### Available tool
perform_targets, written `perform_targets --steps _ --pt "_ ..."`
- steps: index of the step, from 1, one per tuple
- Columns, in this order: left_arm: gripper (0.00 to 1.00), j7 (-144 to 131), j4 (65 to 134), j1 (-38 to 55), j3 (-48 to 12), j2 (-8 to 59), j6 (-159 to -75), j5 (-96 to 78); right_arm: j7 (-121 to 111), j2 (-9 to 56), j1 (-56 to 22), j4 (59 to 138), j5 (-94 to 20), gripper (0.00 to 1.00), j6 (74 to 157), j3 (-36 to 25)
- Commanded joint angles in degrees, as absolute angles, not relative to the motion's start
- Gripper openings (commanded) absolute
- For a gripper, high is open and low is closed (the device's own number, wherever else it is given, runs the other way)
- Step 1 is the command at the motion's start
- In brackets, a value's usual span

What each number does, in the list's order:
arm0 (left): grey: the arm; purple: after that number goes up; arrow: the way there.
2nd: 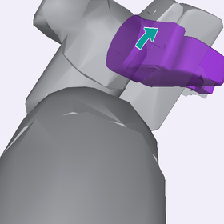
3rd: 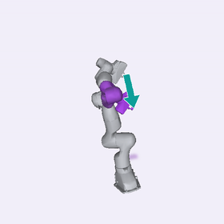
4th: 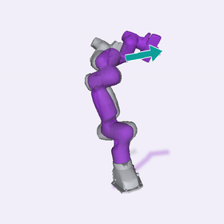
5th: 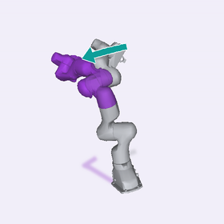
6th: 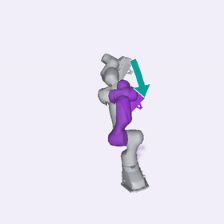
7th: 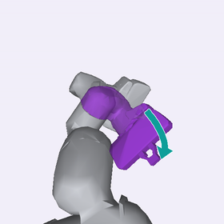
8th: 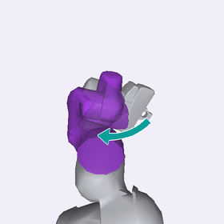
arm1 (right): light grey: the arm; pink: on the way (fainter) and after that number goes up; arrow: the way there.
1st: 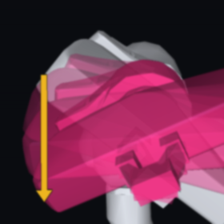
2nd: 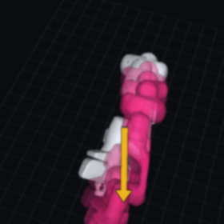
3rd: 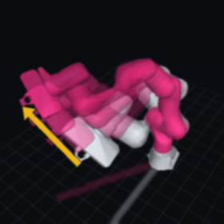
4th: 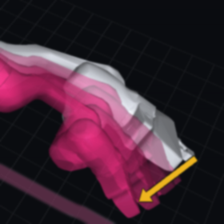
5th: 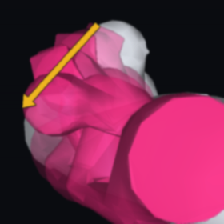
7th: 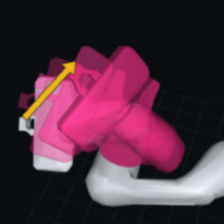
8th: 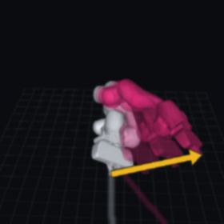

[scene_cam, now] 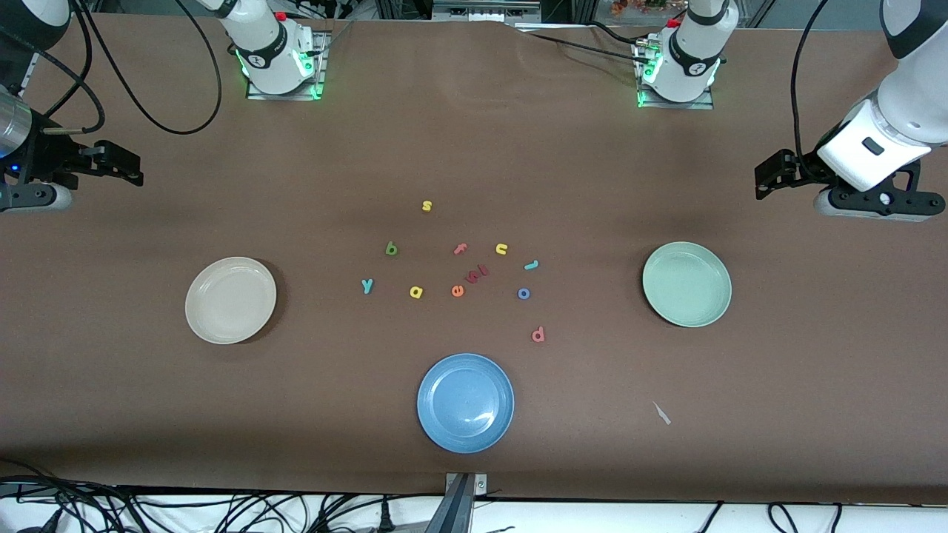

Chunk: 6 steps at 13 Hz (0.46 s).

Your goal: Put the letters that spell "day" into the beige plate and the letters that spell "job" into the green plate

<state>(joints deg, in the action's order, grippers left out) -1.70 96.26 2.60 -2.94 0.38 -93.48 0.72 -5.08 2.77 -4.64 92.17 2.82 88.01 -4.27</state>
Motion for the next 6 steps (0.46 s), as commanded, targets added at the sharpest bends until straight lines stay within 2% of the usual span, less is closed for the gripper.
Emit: perform_targets --steps 1,6 --pt "1.0 -0.7 95.36 2.28 -3.08 0.62 -92.9 -0.26 -5.19 3.08 -4.57 90.97 2.9 1.0 86.84 -4.04" --pt "1.0 -0.7 95.36 2.29 -3.08 1.32 -93.16 -0.26 -5.1 3.16 -4.74 90.97 2.9 1.0 86.84 -4.04"
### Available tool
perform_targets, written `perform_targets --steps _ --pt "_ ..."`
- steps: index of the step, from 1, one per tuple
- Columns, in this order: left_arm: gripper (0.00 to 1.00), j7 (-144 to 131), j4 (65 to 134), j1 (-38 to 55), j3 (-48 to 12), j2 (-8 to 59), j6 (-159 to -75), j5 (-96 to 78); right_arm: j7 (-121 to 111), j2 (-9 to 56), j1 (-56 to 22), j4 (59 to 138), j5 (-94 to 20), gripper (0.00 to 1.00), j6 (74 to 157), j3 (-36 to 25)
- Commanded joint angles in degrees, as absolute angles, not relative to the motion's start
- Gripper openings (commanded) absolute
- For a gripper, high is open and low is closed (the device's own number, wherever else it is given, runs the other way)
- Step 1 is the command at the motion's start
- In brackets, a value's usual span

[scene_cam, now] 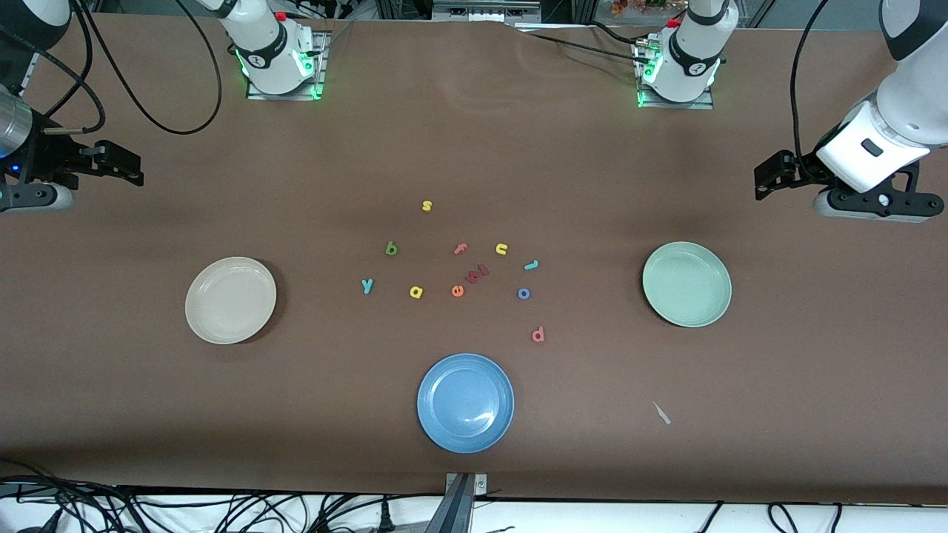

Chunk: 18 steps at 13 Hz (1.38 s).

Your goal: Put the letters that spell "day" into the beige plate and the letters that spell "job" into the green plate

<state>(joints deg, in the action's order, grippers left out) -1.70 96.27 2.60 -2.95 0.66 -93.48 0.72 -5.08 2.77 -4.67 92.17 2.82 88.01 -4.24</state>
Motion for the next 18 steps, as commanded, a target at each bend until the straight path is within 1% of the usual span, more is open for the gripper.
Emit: perform_targets --steps 1,4,8,9,10,12,13,16,17,18 --pt "1.0 -0.7 95.36 2.29 -3.16 1.41 -93.08 -0.26 -5.1 3.08 -4.92 90.97 2.9 1.0 86.84 -4.04" --pt "1.0 -0.7 95.54 2.29 -3.16 1.49 -93.16 -0.35 -4.66 3.08 -5.1 90.97 2.9 1.0 87.01 -3.78" --pt "1.0 -0.7 95.54 3.34 -3.51 3.07 -94.13 -0.53 -5.01 6.32 -8.08 90.79 1.51 1.0 87.97 -3.34" --pt "1.0 -0.7 95.54 3.86 -3.6 3.77 -94.3 -0.61 -5.1 10.33 -10.52 90.36 2.1 1.0 89.28 -2.73" --pt "1.0 -0.79 95.54 4.48 -3.95 4.3 -94.65 -0.7 -4.4 15.68 -13.16 90.35 3.41 1.0 89.12 -2.55" --pt "1.0 -1.05 95.36 4.75 -5.27 6.05 -95.88 -0.96 -4.22 19.5 -14.59 88.43 2.82 1.0 91.04 -2.38" --pt "1.0 -1.14 95.27 4.83 -6.58 7.2 -96.32 -1.05 -4.13 21.95 -15.55 87.46 2.46 1.0 94.01 -1.94" --pt "1.0 -1.58 94.92 5.1 -11.59 10.97 -99.4 -0.35 2.18 27.93 -16.96 87.45 -6.47 1.0 102.72 -1.58" --pt "1.0 -1.58 94.75 5.62 -12.3 12.55 -99.84 -0.35 3.76 30.04 -17.31 87.8 -10.42 1.0 107.36 -1.58" --pt "1.0 -1.58 94.4 6.23 -12.39 14.48 -99.93 -0.53 6.13 33.45 -19.05 87.89 -11.59 1.0 112.27 -1.58"
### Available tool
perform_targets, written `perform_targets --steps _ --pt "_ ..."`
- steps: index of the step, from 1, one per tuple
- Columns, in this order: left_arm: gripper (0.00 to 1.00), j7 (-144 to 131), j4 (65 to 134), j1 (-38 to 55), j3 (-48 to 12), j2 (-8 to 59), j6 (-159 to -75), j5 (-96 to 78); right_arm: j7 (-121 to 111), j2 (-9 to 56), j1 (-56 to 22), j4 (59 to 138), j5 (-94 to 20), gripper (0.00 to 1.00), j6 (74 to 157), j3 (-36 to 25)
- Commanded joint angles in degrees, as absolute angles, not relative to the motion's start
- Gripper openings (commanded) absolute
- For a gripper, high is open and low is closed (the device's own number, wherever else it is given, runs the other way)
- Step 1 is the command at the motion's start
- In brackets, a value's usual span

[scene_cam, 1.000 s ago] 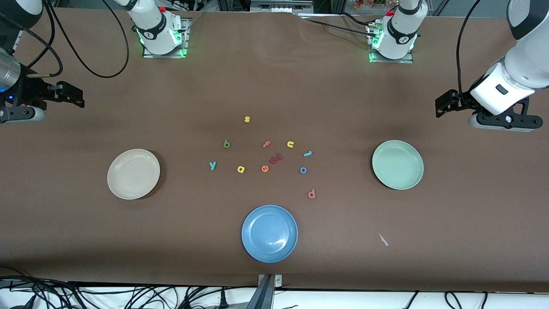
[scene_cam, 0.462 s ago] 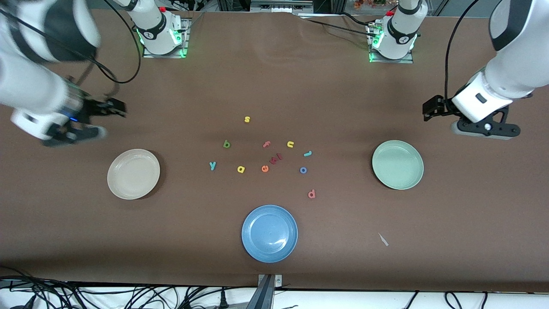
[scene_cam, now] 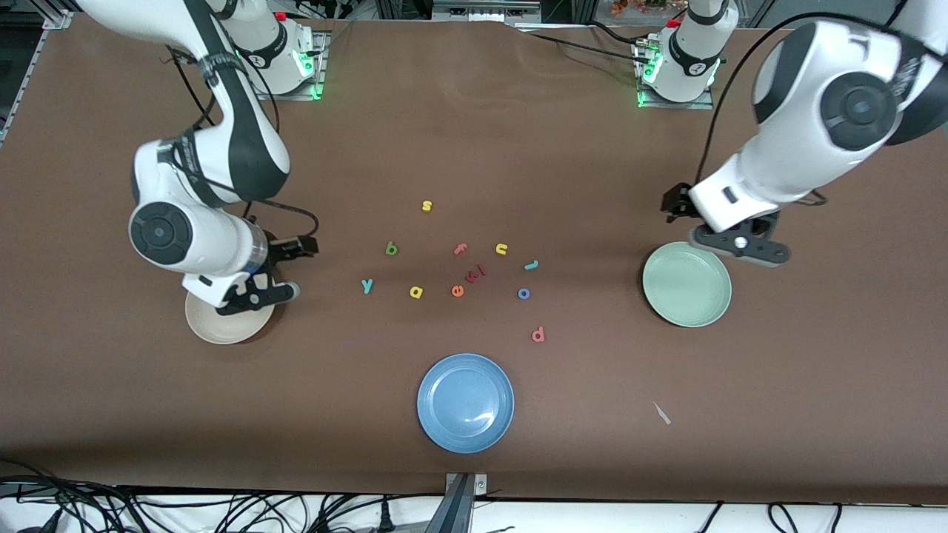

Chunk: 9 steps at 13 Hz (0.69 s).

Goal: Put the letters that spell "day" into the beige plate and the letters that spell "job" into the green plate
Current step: 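Reach the right gripper to cyan y while the left gripper reaches cyan l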

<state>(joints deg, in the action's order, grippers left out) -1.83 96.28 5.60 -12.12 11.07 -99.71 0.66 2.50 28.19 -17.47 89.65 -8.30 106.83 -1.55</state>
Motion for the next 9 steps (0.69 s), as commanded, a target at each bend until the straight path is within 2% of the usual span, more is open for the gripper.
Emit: perform_targets --steps 1,4,7,9 --pt "1.0 -1.58 94.13 6.59 -12.39 16.33 -99.93 -0.88 9.63 36.44 -20.64 88.06 -11.6 1.0 117.2 -1.58" --pt "1.0 -1.58 92.11 10.36 -12.39 21.86 -102.03 -0.44 16.51 37.97 -23.46 90.26 -11.16 1.0 123.56 -1.67" --pt "1.0 -0.79 92.02 13.61 -12.39 26.09 -106.6 -0.35 17.14 38.06 -24.61 97.44 -11.34 0.99 135.49 -1.67" --pt "1.0 -0.62 92.11 16.16 -12.48 27.24 -108.97 -0.26 20.02 37.62 -24.96 99.4 -11.16 0.99 137.2 -1.67"
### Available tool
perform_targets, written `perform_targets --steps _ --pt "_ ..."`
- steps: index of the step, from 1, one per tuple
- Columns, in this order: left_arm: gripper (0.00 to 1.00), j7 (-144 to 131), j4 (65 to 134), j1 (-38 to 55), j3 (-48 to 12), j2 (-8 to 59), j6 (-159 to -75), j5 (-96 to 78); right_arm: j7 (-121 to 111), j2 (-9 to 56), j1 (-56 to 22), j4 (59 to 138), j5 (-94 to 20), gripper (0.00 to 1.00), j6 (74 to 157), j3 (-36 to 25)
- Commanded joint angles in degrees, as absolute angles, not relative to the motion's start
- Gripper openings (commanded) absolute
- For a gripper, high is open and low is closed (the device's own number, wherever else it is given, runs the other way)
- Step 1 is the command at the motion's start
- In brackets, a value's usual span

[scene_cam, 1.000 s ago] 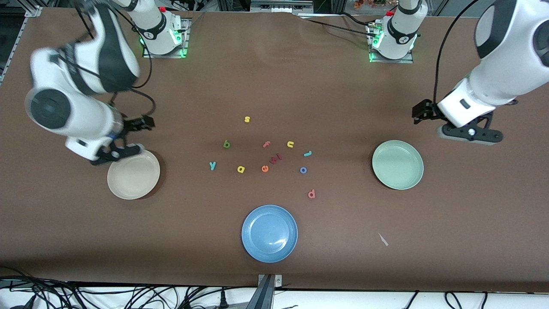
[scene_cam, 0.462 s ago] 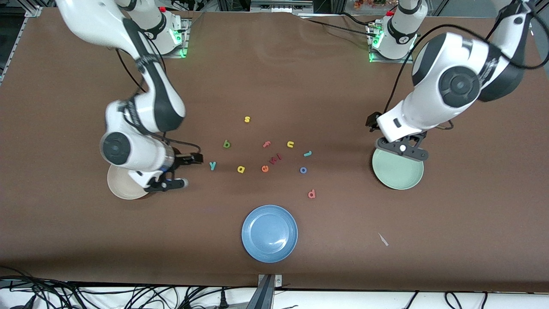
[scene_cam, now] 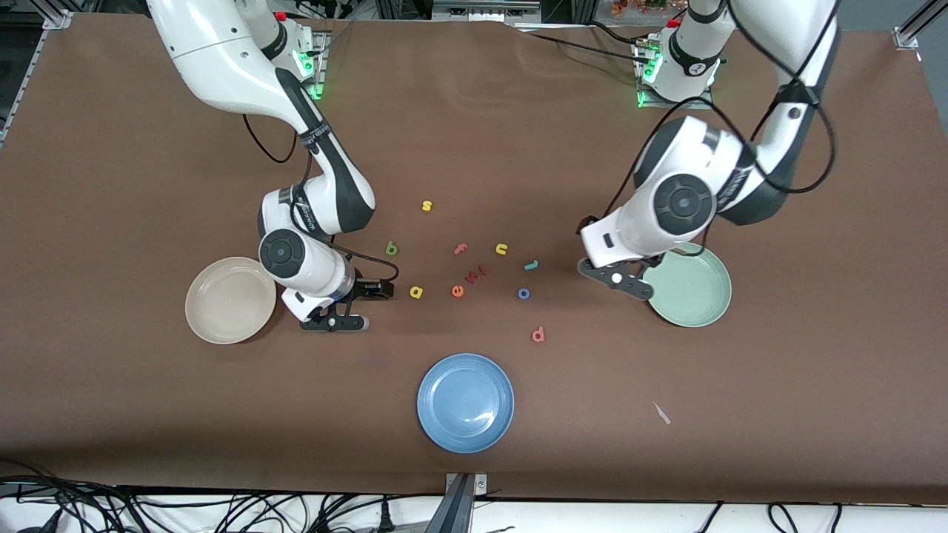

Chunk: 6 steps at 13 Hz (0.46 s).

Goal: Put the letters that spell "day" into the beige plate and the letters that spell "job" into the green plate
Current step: 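Reach the right gripper to cyan y while the left gripper reaches cyan l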

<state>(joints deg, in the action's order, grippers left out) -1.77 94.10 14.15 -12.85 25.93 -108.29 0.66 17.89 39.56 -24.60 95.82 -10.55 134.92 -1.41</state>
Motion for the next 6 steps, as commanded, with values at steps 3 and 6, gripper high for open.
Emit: perform_targets --steps 3,6 --pt "1.0 -0.53 91.93 18.2 -12.48 27.16 -111.17 -0.18 24.69 35.68 -26.36 102.47 -11.08 0.99 138.42 -1.84" --pt "1.0 -0.79 91.93 17.32 -12.22 26.72 -111.1 -0.35 25.14 35.77 -29.08 105.55 -10.03 0.95 142.38 -2.89"
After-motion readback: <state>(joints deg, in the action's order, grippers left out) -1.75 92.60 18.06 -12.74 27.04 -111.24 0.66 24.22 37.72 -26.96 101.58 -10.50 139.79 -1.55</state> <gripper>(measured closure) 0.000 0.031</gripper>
